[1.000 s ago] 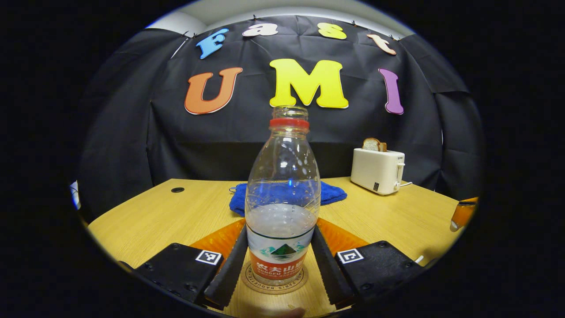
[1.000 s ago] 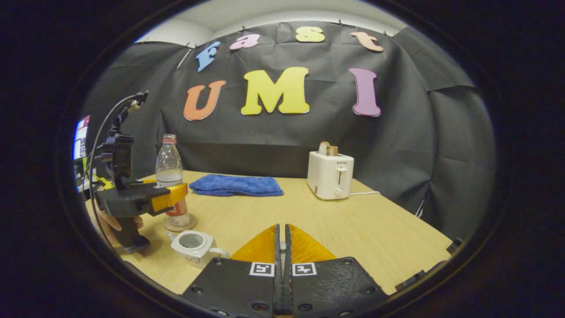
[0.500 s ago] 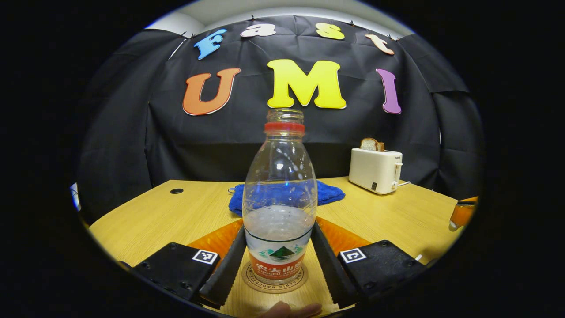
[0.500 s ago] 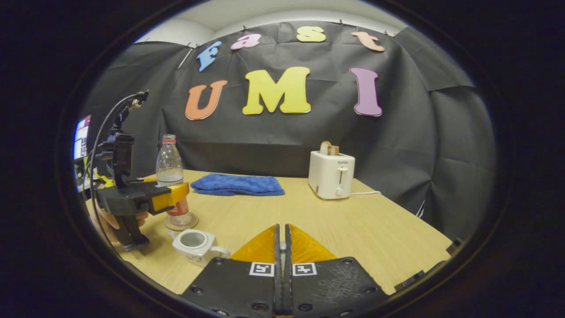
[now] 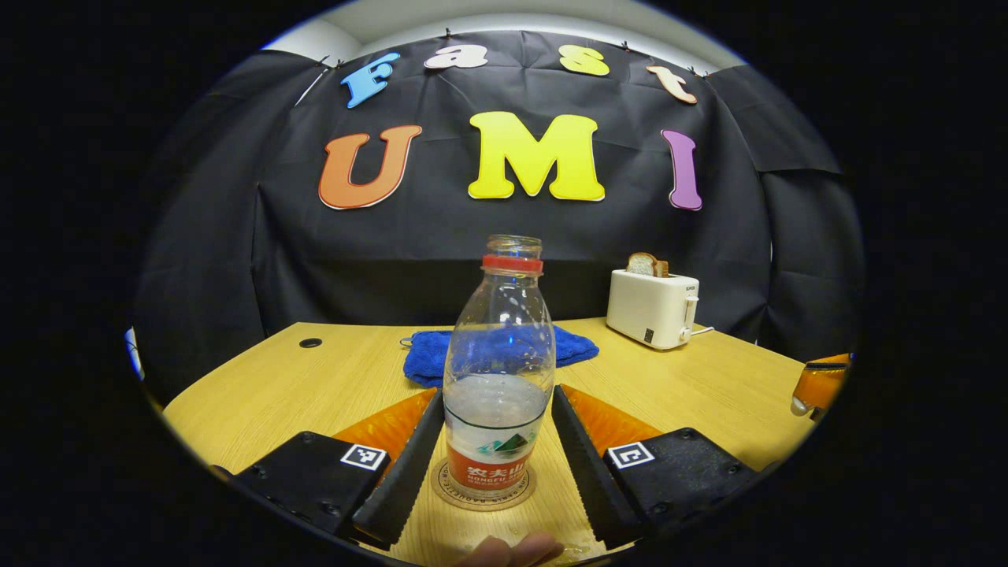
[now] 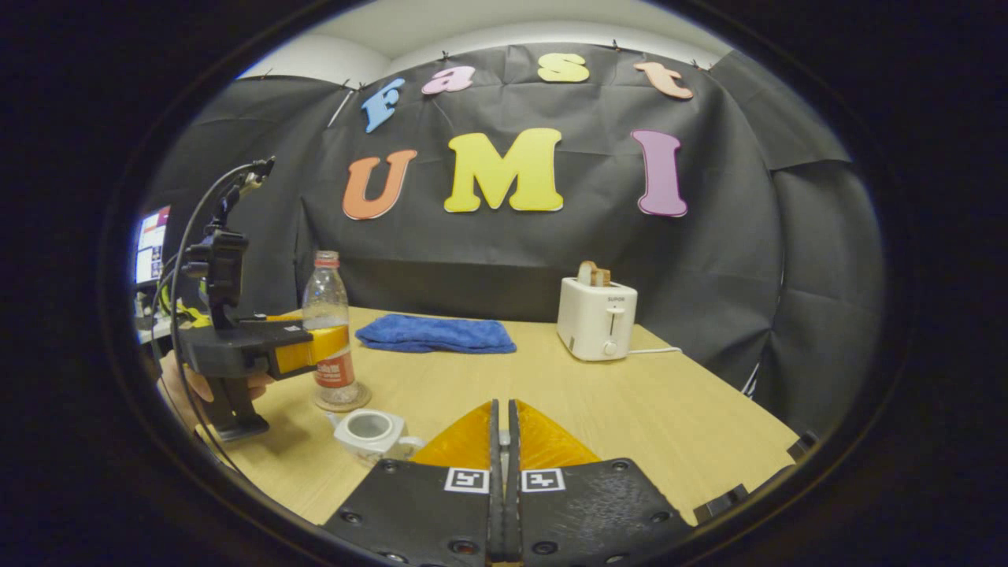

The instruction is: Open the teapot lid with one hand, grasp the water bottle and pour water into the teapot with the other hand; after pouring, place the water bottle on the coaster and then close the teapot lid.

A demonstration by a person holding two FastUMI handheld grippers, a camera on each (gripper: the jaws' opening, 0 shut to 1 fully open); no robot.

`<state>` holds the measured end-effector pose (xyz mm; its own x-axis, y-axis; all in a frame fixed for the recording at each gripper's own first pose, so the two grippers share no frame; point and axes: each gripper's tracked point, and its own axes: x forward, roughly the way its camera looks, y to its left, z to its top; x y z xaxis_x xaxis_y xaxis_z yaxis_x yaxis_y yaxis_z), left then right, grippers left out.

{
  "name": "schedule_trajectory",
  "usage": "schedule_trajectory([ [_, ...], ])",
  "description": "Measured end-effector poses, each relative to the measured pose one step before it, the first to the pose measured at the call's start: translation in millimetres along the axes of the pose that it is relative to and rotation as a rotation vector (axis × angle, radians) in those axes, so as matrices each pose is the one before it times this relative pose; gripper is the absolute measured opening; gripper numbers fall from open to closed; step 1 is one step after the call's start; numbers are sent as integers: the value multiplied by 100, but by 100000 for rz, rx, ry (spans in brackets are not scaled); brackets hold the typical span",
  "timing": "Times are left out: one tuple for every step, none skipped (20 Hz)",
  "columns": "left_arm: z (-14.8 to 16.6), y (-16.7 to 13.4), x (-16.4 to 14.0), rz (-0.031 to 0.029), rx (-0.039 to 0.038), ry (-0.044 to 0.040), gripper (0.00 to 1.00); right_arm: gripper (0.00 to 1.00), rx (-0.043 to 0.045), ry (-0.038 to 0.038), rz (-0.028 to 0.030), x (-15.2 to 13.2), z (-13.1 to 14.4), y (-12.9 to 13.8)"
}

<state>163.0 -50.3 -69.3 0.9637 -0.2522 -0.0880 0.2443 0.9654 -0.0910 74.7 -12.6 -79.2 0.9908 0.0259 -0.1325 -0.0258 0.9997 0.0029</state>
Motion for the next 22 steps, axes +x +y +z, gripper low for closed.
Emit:
schedule_trajectory([
  [-37,60,-500,158,356,-39,86,0,847,-243,1451,-419,284,283],
  [34,46,-506,73,662,-16,86,0,580,-523,679,-352,314,164],
  [196,398,-532,1201,-719,-1612,87,0,-81,-536,226,-257,207,173],
  [26,45,-426,-127,-808,-638,86,0,-714,-373,-466,-189,126,-29],
  [-392,142,-429,820,-159,258,86,0,-754,-397,-408,-177,188,43],
  [-397,267,-326,634,-4,553,86,0,-567,-199,-93,-281,119,-5],
  [-473,289,-350,937,-565,619,86,0,-568,-237,92,-207,39,224],
  [-410,304,-640,605,-668,891,86,0,-639,-214,49,-85,181,192],
  [-637,249,-721,794,-999,1065,87,0,-519,-110,98,-147,59,152],
  [-143,216,-787,601,-688,67,87,0,-241,-437,25,-70,256,158],
  [-26,300,-774,1027,-204,-885,87,0,-89,-554,275,-96,229,222],
  [-131,241,-754,1526,514,446,86,0,-28,-433,304,19,327,252],
  [-71,146,-682,1100,1076,-430,87,0,-243,-174,136,178,114,156],
  [241,-16,-800,414,1460,-470,87,0,-194,-256,160,103,235,210],
  [356,-188,-672,-609,1648,-392,86,0,-97,-193,391,176,137,222],
  [431,-160,-660,-607,1435,-525,86,0,-8,5,340,262,115,242],
  [559,-36,-661,-317,476,-1019,86,0,-3,-2,593,235,109,244],
  [602,-213,-686,-939,-704,-1197,86,0,-78,-493,1153,232,179,364],
  [707,-393,-541,-980,-758,-273,86,0,66,-85,1093,239,-5,460],
  [265,110,-481,648,-679,1319,86,0,176,-182,1328,377,-206,417],
  [544,223,-689,336,-762,-16,86,0,720,109,1077,475,-124,369],
  [835,-28,-662,-429,-1256,-719,86,0,1108,598,1068,540,-283,350],
])
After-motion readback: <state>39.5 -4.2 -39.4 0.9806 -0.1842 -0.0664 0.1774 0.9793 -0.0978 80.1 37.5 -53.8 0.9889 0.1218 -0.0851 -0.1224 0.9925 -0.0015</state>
